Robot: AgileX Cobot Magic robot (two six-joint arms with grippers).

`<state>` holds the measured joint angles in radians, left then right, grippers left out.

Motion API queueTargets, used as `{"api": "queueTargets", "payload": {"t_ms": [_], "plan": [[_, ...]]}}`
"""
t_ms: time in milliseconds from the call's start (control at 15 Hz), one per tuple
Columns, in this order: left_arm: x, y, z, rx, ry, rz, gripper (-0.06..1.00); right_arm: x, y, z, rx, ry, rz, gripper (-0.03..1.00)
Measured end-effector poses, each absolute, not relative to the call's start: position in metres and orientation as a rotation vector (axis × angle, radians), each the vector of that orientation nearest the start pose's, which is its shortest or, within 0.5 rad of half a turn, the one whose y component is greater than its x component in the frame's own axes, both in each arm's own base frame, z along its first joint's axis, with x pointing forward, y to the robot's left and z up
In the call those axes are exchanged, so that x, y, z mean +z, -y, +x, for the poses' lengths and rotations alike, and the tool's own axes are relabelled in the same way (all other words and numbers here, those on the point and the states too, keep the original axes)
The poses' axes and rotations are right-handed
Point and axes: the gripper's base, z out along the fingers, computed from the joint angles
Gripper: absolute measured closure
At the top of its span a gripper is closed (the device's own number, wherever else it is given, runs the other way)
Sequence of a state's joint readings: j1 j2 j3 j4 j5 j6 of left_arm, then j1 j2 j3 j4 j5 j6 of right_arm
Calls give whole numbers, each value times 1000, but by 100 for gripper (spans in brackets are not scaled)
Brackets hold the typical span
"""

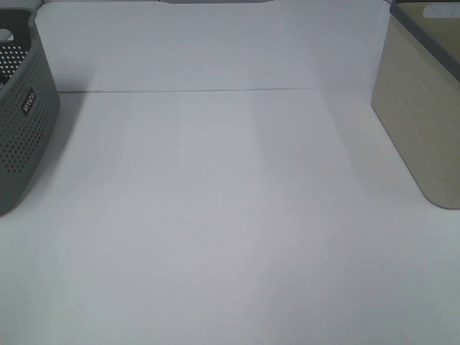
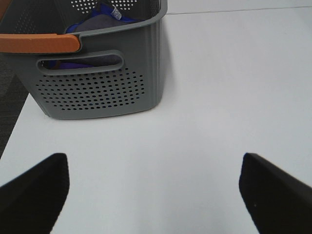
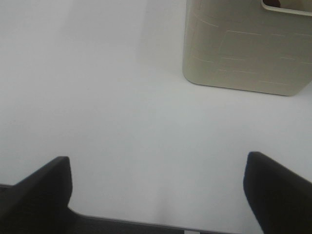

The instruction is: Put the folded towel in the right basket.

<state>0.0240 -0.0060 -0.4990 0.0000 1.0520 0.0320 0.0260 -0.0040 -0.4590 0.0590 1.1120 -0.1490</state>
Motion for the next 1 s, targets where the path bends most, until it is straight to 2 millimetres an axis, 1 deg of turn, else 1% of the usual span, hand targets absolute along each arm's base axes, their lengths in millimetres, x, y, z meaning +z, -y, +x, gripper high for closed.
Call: {"api": "queueTargets", "payload": {"t_ms": [1000], "plan": [[278,0,-5,35,-2031,8,6,262,-5,-4,3,-2122,-190,5]]}}
